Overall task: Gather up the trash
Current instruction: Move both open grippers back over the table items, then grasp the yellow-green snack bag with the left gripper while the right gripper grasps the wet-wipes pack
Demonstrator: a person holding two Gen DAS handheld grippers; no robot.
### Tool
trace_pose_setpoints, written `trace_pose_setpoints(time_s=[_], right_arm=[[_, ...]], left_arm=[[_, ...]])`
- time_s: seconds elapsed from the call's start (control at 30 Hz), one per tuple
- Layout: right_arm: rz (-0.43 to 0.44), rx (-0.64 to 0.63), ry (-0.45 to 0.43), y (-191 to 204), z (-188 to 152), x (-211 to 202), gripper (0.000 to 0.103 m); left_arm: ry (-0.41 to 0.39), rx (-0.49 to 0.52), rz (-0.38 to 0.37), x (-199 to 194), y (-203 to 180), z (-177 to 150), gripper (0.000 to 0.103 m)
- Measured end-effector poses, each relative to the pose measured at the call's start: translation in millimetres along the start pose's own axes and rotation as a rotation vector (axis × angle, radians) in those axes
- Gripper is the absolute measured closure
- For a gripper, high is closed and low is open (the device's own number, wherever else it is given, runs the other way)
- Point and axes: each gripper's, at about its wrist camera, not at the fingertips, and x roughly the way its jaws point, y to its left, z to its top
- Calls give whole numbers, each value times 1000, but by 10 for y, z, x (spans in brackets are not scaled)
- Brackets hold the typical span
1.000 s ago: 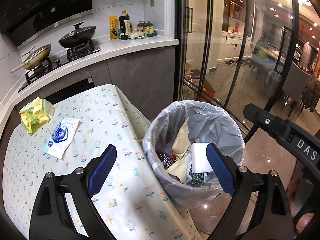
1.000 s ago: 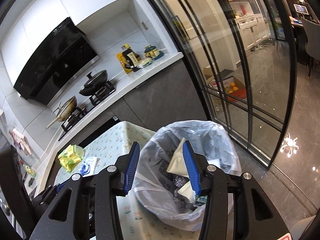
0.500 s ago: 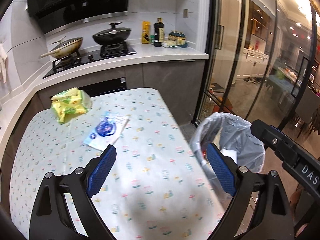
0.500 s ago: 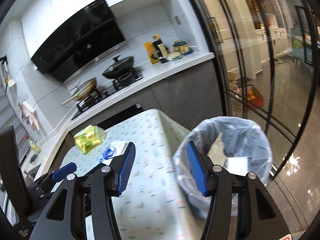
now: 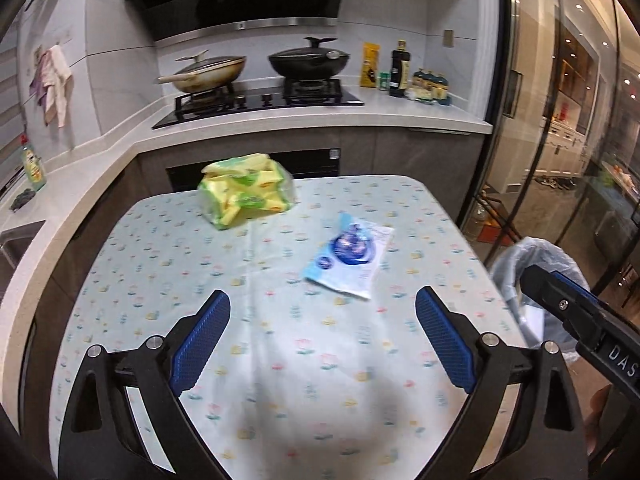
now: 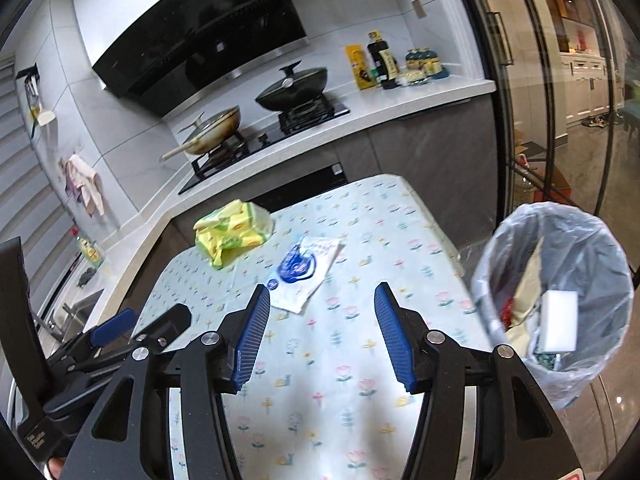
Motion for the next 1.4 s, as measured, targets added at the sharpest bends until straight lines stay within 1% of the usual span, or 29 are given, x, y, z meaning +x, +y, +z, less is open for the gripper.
trace_pose_setpoints(time_s=[0.2,0.3,0.57,0.7,0.9,1.03,1.1,1.17,1.23,1.3,1.4], right_arm=[[-16,-11,71,252,-87,565,50],[-30,-9,104,316,-111,879,50],[-59,16,197,334,-177,1618,50],[-78,18,216,335,-173,1884,50],[-99,-5,223,378,-118,2129,50],[-130,-60,222,421,-146,2218,50],[-148,-94,211,454,-167,2226,53],[-146,-103,204,460,-182,2226,54],[-132,-97,204,441,-187,2217,58],[-118,-81,201,397,-184,2202,62],[-96,-55,198,345,-178,2184,67]], left_arm=[[18,-10,56,259,538,24,12],[35,-15,69,441,765,55,12],[75,-21,97,939,1187,120,12],[77,-25,104,1158,1336,175,12],[46,-33,102,1432,1539,391,12],[4,24,86,1653,1602,612,9],[-1,54,87,1816,1631,720,9],[1,69,71,1989,1676,820,9],[17,68,23,2165,1713,890,9],[53,72,-27,2362,1734,913,9],[87,97,-44,2567,1687,881,11]])
